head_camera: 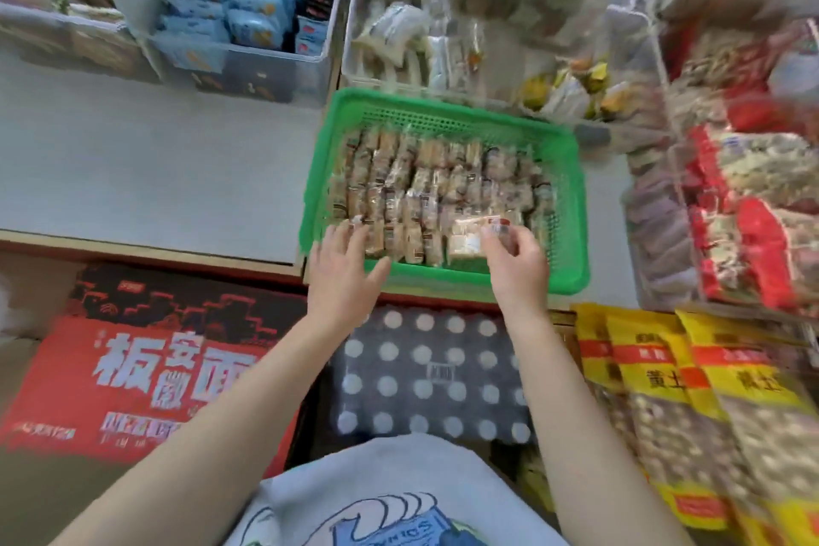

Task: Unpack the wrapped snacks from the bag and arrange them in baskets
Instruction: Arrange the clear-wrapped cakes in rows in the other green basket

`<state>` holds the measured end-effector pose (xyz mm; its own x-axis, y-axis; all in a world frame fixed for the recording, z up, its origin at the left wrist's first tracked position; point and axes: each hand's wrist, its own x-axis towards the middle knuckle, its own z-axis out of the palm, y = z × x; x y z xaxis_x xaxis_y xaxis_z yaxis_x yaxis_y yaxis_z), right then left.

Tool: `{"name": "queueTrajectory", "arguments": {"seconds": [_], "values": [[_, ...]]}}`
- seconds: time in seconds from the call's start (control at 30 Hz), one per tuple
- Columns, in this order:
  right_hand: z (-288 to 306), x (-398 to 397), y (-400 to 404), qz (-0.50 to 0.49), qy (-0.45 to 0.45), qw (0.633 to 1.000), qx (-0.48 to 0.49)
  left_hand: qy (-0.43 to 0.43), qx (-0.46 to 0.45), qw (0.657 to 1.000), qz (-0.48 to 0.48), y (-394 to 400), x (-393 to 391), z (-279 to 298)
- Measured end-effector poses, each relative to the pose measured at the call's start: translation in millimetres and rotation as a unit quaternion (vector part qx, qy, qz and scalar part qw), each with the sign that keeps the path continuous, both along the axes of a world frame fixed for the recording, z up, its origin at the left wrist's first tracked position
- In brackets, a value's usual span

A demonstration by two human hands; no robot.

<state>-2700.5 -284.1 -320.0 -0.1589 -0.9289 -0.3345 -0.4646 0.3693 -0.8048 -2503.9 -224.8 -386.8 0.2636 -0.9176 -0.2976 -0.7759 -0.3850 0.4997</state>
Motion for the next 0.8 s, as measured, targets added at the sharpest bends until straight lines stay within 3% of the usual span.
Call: {"name": "queueTrajectory", "arguments": {"seconds": [0.07, 0.17, 0.23, 0.47, 0.8], "values": [[-10, -20, -17, 0.065, 0.105, 0.992, 0.000, -0.076, 0.038, 0.995, -0.057, 2, -14, -13], [-32, -24, -43, 0.178, 0.290, 0.940, 0.028, -0.113, 0.056, 0.989, -0.081, 1, -16, -19], [-43, -14, -58, 0.226, 0.340, 0.911, 0.057, -0.119, 0.057, 0.988, -0.082, 2, -16, -19], [-66, 7, -75, 0.359, 0.260, 0.875, 0.192, -0.132, 0.075, 0.986, -0.070, 0, -18, -18], [-78, 0, -81, 0.340, 0.252, 0.880, 0.216, -0.129, 0.078, 0.986, -0.069, 0, -17, -23]]}}
